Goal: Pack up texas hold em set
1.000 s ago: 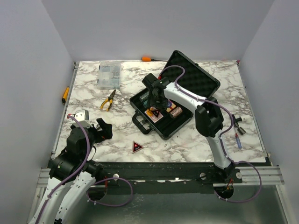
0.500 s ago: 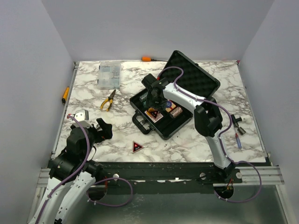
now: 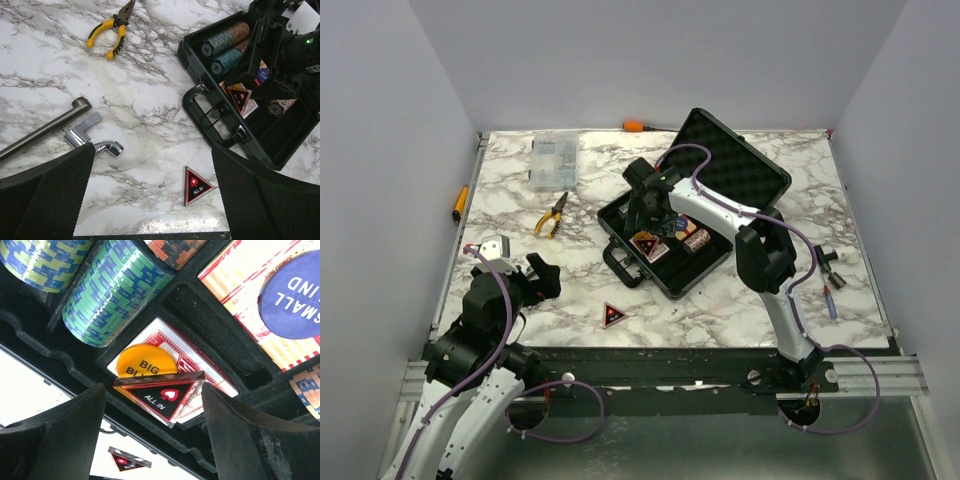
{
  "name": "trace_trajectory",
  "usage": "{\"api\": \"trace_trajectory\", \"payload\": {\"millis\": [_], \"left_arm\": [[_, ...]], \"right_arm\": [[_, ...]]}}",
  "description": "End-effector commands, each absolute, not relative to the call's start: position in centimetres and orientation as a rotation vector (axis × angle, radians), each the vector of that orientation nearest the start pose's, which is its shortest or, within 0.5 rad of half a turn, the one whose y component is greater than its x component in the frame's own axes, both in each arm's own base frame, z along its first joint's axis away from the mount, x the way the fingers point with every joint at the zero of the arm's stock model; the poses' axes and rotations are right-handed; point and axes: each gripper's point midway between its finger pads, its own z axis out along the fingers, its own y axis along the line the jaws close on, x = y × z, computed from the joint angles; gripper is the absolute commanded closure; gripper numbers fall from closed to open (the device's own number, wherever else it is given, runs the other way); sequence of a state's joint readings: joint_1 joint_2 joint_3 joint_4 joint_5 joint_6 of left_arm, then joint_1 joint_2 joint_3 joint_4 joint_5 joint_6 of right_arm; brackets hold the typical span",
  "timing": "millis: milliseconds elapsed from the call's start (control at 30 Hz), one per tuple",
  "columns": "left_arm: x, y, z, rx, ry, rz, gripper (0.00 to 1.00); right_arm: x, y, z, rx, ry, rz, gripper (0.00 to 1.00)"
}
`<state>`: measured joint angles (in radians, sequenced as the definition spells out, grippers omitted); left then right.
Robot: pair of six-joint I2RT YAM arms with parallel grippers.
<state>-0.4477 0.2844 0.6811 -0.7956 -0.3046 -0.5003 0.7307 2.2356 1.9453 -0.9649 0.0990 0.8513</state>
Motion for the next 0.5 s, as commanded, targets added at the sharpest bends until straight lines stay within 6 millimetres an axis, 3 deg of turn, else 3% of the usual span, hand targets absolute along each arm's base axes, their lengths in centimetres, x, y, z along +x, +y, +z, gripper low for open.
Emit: {"api": "trace_trajectory", "payload": {"millis": [0, 200, 467], "left_arm": [[18.0, -4.7, 20.9, -0.257, 1.951, -0.313, 0.01], [18.0, -4.8, 20.8, -0.256, 1.952, -0.314, 0.02], [18.1, -5.1, 20.5, -0.243, 1.973, -0.314, 0.02]], "right_arm": [[35.3, 33.8, 6.3, 0.188, 2.844, 0.260, 0.17], [35.5, 33.6, 7.6, 0.187, 2.809, 0.271, 0.06], [37.0, 32.6, 12.6, 0.115, 2.657, 0.279, 0.04]]}}
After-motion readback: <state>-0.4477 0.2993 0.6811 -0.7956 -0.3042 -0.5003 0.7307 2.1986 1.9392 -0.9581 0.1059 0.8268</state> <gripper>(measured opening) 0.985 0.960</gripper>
